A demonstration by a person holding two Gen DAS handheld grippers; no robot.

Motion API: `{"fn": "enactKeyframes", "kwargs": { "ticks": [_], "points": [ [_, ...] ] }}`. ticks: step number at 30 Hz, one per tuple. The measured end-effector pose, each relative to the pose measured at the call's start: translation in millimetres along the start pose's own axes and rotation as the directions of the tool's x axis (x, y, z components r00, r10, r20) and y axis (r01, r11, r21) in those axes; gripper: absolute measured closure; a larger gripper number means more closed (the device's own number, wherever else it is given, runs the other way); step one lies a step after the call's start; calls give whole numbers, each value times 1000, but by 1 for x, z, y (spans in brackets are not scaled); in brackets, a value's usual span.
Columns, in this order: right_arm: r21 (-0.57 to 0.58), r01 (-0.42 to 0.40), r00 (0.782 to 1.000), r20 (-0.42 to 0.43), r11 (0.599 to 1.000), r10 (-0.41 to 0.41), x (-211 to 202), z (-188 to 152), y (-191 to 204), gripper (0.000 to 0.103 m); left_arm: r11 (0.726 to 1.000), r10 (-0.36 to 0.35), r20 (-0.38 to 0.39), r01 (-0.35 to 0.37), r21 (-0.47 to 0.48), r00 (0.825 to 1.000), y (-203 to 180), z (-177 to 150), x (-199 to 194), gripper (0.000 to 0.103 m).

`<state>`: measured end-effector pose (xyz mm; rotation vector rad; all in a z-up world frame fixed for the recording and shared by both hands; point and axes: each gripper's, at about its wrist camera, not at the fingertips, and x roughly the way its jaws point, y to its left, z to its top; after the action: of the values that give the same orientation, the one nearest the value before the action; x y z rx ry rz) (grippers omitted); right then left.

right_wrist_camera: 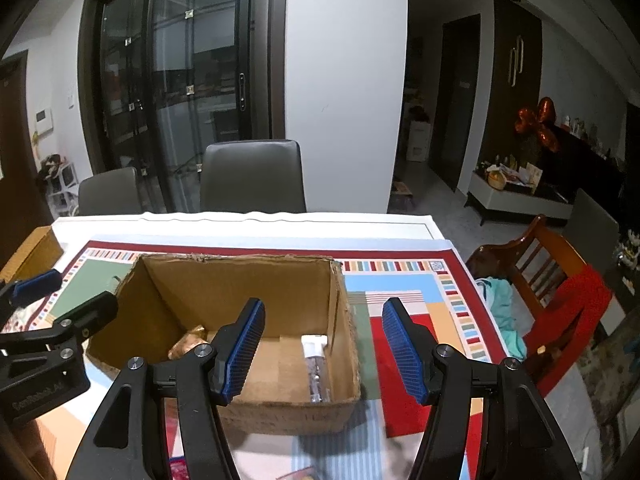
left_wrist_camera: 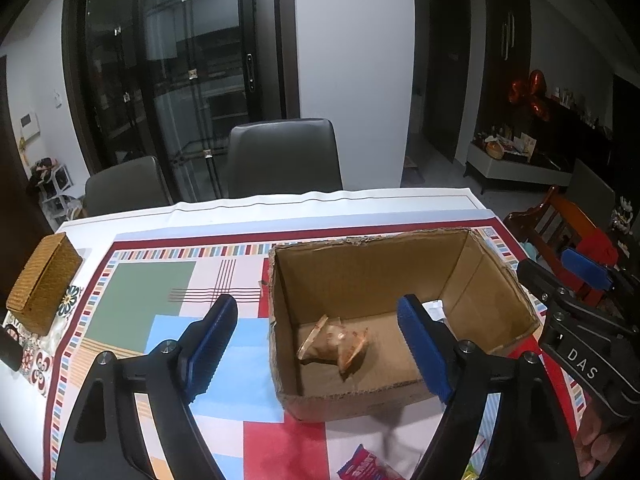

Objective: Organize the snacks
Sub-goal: 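Open the left gripper over the box while the right gripper releases the fruit-leather stick inside, then withdraw both grippers from the box back toward the remaining snacks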

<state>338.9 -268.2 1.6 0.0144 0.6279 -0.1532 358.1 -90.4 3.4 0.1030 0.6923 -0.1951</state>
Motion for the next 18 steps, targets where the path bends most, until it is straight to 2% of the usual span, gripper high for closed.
{"fn": "enactKeyframes", "kwargs": {
  "ticks": [18],
  "points": [
    [1,4,1000,29,1000,-4,-28,-27,-6,41,1000,1,21,-1,19,1000,-8,-23,-33,21]
  ]
}}
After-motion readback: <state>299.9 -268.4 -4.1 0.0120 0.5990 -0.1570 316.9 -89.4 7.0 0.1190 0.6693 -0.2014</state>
